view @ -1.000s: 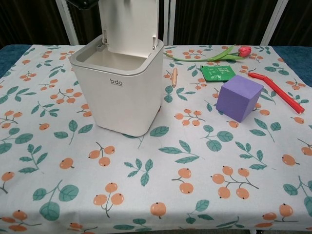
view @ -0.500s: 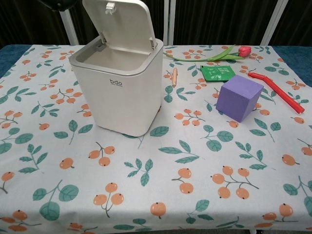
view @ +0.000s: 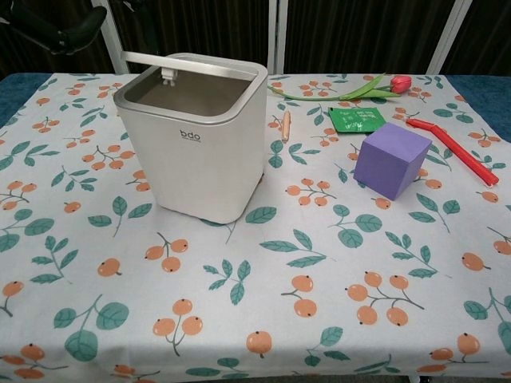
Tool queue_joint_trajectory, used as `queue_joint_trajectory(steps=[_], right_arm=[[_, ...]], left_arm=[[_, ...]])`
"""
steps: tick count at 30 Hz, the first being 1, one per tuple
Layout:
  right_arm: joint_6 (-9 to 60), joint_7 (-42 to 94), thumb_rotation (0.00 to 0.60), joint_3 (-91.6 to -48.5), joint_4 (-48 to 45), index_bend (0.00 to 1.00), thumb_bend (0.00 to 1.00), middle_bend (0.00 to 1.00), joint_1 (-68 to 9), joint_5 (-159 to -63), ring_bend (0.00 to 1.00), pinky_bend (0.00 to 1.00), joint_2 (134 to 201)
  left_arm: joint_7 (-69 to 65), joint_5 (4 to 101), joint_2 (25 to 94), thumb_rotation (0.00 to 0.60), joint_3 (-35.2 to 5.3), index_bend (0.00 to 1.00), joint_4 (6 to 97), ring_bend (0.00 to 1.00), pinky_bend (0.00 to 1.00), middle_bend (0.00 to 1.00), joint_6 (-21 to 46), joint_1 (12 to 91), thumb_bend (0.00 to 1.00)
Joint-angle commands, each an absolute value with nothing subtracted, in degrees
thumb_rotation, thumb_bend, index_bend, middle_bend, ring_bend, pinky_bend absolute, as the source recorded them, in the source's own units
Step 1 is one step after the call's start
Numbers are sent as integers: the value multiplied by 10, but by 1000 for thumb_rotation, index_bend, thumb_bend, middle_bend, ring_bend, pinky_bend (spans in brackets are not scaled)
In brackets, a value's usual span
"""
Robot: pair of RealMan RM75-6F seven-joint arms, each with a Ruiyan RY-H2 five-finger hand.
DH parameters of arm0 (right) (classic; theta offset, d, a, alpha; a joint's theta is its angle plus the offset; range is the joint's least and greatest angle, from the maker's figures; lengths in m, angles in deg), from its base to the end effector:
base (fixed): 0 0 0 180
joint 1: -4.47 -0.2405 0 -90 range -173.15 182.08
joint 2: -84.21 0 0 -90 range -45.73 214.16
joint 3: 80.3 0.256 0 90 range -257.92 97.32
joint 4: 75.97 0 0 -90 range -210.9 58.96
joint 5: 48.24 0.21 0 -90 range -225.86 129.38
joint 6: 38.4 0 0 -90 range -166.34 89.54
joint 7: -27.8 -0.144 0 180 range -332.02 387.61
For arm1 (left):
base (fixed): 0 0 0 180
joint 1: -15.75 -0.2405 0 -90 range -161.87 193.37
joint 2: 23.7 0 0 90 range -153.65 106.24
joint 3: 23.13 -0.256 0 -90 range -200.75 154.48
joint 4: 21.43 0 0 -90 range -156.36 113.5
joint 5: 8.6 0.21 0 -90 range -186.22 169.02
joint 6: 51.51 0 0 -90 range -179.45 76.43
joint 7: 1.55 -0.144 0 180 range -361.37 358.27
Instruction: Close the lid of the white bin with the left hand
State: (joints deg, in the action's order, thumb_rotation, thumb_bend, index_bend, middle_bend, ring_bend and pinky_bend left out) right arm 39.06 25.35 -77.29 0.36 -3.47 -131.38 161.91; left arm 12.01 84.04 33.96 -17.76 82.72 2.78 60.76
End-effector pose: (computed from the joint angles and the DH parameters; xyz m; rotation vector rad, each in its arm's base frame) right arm -0.3448 -0.2010 0.0930 1.4219 -0.9951 0.8364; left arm -0.1086 0.3107 0.1067 -2.1865 -0.8850 -1.1806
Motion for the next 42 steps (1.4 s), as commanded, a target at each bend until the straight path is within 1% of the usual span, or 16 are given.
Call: queue_joint_trajectory(steps=[1, 7, 19, 26, 29, 33, 35, 39, 42], right_arm=[[393, 255, 600, -772, 6, 0, 219, 0, -34, -1314, 0, 0, 1617], [387, 256, 600, -774, 7, 0, 219, 0, -34, -1311, 0, 0, 1617], [381, 253, 600, -774, 2, 0, 219, 0, -35, -1307, 0, 0, 1620], [381, 252, 600, -774, 1, 0, 219, 0, -36, -1307, 0, 0, 1620], [382, 251, 600, -774, 1, 0, 218, 0, -35, -1308, 0, 0, 1620], [383, 250, 600, -774, 1, 0, 219, 0, -35, -1308, 0, 0, 1619], [384, 250, 600, -774, 1, 0, 220, 0, -35, -1308, 0, 0, 1619], [391, 250, 600, -774, 3, 0, 221, 0, -32, -1311, 0, 0, 1616], [395, 252, 600, -772, 6, 0, 221, 0, -31, -1311, 0, 0, 1613]], left_arm=[[134, 853, 351, 600, -189, 48, 822, 0, 0, 330, 40, 599, 770], [152, 871, 382, 600, -207, 48, 800, 0, 0, 329, 57, 588, 770], [164, 885, 425, 600, -227, 46, 766, 0, 0, 308, 80, 575, 770], [165, 886, 432, 600, -223, 45, 759, 0, 0, 302, 97, 571, 771], [163, 884, 427, 600, -212, 45, 762, 0, 0, 277, 128, 562, 766], [141, 874, 408, 600, -196, 46, 776, 0, 0, 238, 175, 540, 703], [114, 866, 397, 600, -194, 45, 786, 0, 0, 225, 202, 521, 691], [66, 838, 386, 600, -202, 46, 795, 0, 0, 200, 268, 459, 670], [27, 814, 396, 600, -227, 46, 790, 0, 0, 183, 321, 395, 665]])
